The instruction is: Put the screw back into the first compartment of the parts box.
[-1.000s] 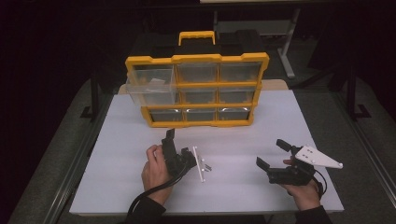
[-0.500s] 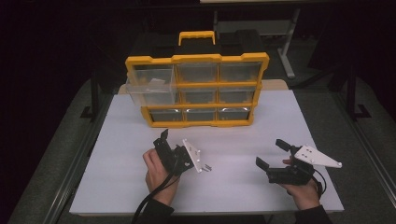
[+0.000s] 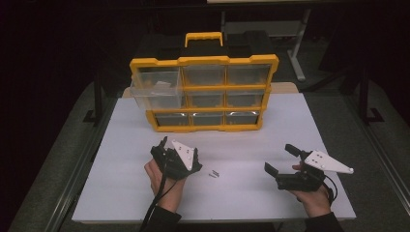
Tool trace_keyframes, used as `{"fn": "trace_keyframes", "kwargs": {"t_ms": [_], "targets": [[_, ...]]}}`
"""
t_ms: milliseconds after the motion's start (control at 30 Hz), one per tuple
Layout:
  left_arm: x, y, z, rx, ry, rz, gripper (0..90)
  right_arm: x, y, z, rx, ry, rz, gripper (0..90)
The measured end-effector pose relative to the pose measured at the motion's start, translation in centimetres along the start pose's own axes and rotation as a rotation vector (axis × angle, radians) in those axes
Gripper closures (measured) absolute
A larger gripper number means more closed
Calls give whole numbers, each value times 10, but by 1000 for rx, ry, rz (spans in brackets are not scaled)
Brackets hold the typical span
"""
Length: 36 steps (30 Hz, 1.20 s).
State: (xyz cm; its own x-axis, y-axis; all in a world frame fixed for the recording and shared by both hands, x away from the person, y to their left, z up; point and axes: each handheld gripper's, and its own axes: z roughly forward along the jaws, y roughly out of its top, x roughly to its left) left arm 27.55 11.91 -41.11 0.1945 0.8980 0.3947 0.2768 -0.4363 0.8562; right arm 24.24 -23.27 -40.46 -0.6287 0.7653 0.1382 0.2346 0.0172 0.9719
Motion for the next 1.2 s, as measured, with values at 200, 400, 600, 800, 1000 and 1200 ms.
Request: {"fn": "trace_keyframes", "kwargs": {"t_ms": [200, 400, 600, 800, 1000, 1200], "targets": [[7, -2, 0, -7, -41, -146, 12, 0, 0, 0, 1, 0, -1, 0], [11, -5, 0, -12, -58, -209, 12, 0, 0, 0, 0, -1, -1, 0], [12, -5, 0, -20, -88, -213, 12, 0, 0, 0, 2, 0, -1, 0], [17, -5, 3, -49, -167, -181, 11, 0, 0, 0, 0, -1, 0, 0], [26, -6, 4, -49, -250, -156, 11, 0, 0, 0, -2, -1, -2, 0], [35, -6, 3, -66, -357, -120, 12, 0, 0, 1, 1, -1, -9, 0]]}}
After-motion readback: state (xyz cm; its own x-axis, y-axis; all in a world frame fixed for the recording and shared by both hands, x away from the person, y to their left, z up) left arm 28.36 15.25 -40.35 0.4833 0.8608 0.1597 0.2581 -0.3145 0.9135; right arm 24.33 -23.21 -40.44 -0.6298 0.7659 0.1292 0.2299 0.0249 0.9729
